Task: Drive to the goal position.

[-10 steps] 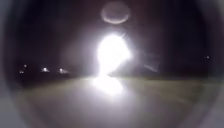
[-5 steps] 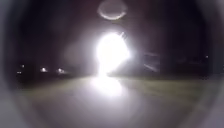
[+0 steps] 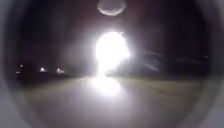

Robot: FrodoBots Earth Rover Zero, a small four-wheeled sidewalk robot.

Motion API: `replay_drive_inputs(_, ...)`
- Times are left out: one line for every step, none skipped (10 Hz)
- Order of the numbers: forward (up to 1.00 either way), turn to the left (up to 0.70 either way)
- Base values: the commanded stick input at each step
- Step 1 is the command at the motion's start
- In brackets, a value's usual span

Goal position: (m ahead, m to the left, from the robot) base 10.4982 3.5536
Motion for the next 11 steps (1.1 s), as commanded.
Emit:
replay_drive_inputs(1.0, 0.06)
replay_drive_inputs(1.0, 0.1)
replay_drive_inputs(1.0, 0.13)
replay_drive_inputs(1.0, 0.14)
replay_drive_inputs(1.0, 0.15)
replay_drive_inputs(1.0, 0.11)
replay_drive_inputs(1.0, 0.08)
replay_drive_inputs(1.0, 0.06)
replay_drive_inputs(1.0, 0.05)
replay_drive_inputs(1.0, 0.05)
replay_drive_inputs(1.0, 0.05)
